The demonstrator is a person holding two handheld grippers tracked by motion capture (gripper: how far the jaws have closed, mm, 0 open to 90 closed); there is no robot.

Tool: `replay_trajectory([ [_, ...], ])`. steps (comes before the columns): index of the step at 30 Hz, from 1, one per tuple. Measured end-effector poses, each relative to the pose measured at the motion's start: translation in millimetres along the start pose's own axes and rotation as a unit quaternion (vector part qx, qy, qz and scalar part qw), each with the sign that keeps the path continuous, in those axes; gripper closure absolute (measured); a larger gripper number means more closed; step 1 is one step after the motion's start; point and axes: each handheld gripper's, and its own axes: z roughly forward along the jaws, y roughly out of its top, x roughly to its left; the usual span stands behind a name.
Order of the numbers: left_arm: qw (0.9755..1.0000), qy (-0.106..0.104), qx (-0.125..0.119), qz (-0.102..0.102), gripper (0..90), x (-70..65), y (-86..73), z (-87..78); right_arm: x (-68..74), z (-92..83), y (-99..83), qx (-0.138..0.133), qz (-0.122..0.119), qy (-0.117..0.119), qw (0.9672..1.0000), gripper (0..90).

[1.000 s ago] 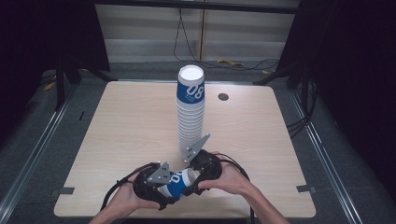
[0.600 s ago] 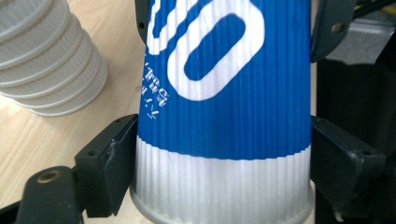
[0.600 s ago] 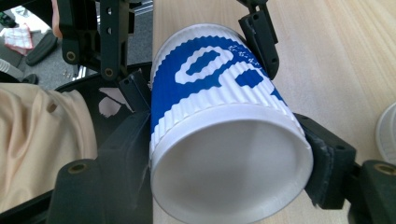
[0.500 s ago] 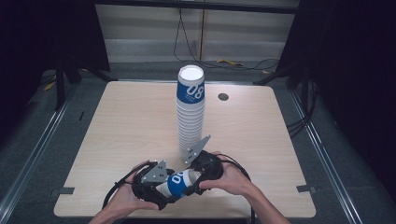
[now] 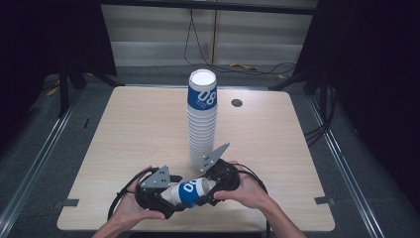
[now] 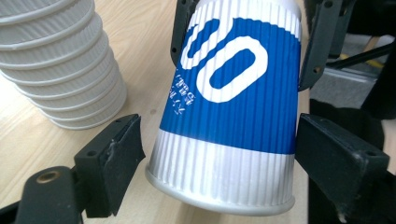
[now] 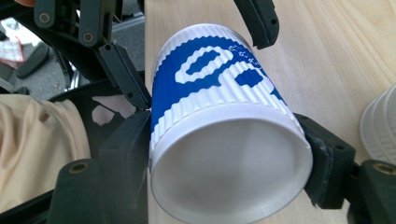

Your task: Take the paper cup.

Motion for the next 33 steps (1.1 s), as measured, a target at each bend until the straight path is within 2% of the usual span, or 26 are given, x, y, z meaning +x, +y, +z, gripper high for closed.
replay_trajectory([
  [4,0.9998,-0.009,-0.016,-0.010,15.3,2.2,0.2,-2.0,1.7,-1.2,-5.0,-0.016,0.006,-0.002,0.9999,27.3],
  [5,0.9994,-0.016,-0.025,-0.017,15.7,3.8,0.4,-4.3,2.4,-3.2,-7.6,-0.028,0.007,-0.001,0.9996,27.3],
  [7,0.9991,-0.017,-0.032,-0.020,15.4,4.2,0.5,-5.1,3.2,-4.3,-8.2,-0.028,0.011,-0.004,0.9995,27.3],
  [10,0.9988,-0.019,-0.040,-0.021,15.4,5.2,0.6,-7.0,3.7,-6.9,-10.3,-0.043,0.012,-0.002,0.9990,27.4],
  [11,0.9986,-0.019,-0.044,-0.023,15.4,5.3,0.5,-7.3,3.8,-8.4,-11.5,-0.055,0.014,-0.002,0.9984,27.4],
  [15,0.9967,-0.033,-0.065,-0.037,15.3,7.9,-0.5,-9.6,2.9,-9.8,-14.9,-0.074,0.023,0.006,0.9970,27.4],
  [24,0.9948,-0.041,-0.080,-0.047,15.2,9.8,-1.0,-11.1,2.3,-10.1,-21.5,-0.113,0.035,0.018,0.9927,27.5],
  [28,0.9938,-0.044,-0.090,-0.048,14.0,9.0,-2.8,-10.8,3.4,-10.4,-24.8,-0.130,0.032,0.019,0.9909,27.6],
  [29,0.9938,-0.045,-0.090,-0.047,13.0,8.8,-3.3,-10.2,3.7,-10.9,-26.4,-0.141,0.031,0.022,0.9893,27.6],
  [32,0.9940,-0.041,-0.090,-0.046,12.0,8.3,-3.6,-9.7,4.1,-11.3,-27.0,-0.147,0.031,0.020,0.9885,27.7],
  [33,0.9934,-0.045,-0.094,-0.048,12.0,8.3,-3.7,-9.3,4.1,-11.3,-27.0,-0.147,0.031,0.020,0.9885,27.7],
])
